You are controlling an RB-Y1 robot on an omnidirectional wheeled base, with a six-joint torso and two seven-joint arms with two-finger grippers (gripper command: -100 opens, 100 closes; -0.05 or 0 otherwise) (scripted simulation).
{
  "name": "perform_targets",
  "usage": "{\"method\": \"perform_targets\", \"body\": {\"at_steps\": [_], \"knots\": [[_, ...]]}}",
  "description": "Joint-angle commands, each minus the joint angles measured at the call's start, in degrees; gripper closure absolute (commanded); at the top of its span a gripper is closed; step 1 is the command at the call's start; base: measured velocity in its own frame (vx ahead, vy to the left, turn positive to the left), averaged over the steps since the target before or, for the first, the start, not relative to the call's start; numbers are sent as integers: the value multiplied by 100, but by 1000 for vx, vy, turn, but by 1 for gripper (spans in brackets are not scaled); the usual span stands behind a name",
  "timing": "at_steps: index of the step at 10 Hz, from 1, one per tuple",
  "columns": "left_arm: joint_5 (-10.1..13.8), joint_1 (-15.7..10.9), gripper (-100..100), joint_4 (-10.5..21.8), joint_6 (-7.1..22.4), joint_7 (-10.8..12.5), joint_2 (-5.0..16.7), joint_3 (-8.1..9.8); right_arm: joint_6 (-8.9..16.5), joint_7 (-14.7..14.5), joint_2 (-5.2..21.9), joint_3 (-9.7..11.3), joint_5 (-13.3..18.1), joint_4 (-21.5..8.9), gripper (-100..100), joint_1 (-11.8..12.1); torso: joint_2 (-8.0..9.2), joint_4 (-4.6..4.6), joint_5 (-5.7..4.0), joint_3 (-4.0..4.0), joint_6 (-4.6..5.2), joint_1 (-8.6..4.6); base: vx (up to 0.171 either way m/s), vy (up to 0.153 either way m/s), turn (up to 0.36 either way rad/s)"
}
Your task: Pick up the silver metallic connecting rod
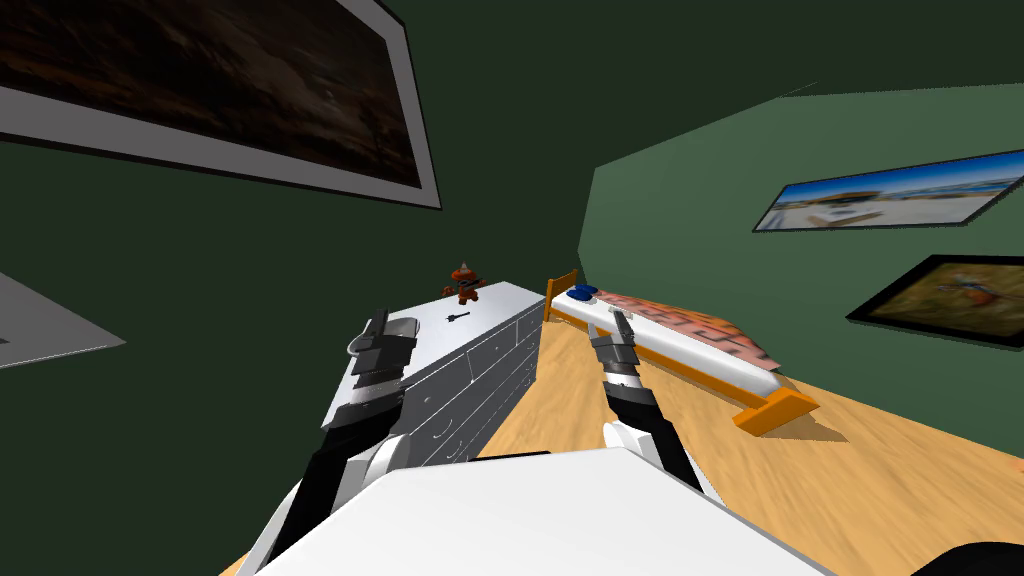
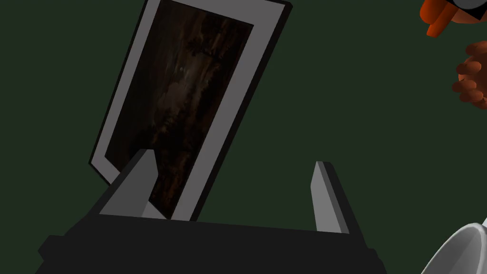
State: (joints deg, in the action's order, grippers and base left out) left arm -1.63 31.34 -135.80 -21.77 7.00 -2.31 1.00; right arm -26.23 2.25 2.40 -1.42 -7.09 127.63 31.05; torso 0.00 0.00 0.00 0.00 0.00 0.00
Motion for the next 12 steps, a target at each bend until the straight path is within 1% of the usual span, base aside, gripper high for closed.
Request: {"method": "perform_targets", "body": {"at_steps": [1, 3, 5, 6, 7, 8, 9, 10, 11, 12], "knots": [[47, -63, -100, 11, 102, -3, 245, 23, 0, 0, 0, 0, 0, 0, 0, 0, 0, 0, 0, 0, 0, 0, 0, 0, 0], [155, -210, -100, 36, 342, -9, 589, 74, 0, 0, 0, 0, 0, 0, 0, 0, -2, 0, 0, -1, 0, 0, 4, -9, 18], [317, -433, -100, 72, 662, -12, 906, 151, 0, 0, 0, 0, 0, 0, 0, 0, -3, -1, -1, -2, 0, -3, 4, -15, 23], [317, -433, -100, 72, 711, -12, 906, 151, 0, 0, 0, 0, 0, 0, 0, 0, -4, -1, -1, -2, 0, -4, 5, -12, 8], [415, -571, -100, 94, 942, -12, 1052, 198, 0, 0, 0, 0, 0, 0, 0, 0, -3, -1, -1, -2, 0, -4, 3, -13, 17], [524, -724, -100, 120, 1086, -8, 1190, 248, 0, 0, 0, 0, 0, 0, 0, 0, -3, -1, -1, -2, 0, -4, 5, -18, 26], [524, -724, -100, 120, 1200, -8, 1190, 248, 0, 0, 0, 0, 0, 0, 0, 0, -4, -1, -1, -2, 0, -5, 3, -16, 9], [643, -893, -100, 150, 1395, 0, 1323, 302, 0, 0, 0, 0, 0, 0, 0, 0, -3, -1, -1, -2, 0, -6, 3, -16, 15], [643, -893, -100, 150, 1484, 0, 1323, 302, 0, 0, 0, 0, 0, 0, 0, 0, -3, -1, -1, -2, 0, -5, 4, -12, 9], [771, -1075, -100, 187, 1697, 12, 1451, 358, 0, 0, 0, 0, 0, 0, 0, 0, -3, -1, -1, -2, 0, -4, 3, -14, 19]]}}
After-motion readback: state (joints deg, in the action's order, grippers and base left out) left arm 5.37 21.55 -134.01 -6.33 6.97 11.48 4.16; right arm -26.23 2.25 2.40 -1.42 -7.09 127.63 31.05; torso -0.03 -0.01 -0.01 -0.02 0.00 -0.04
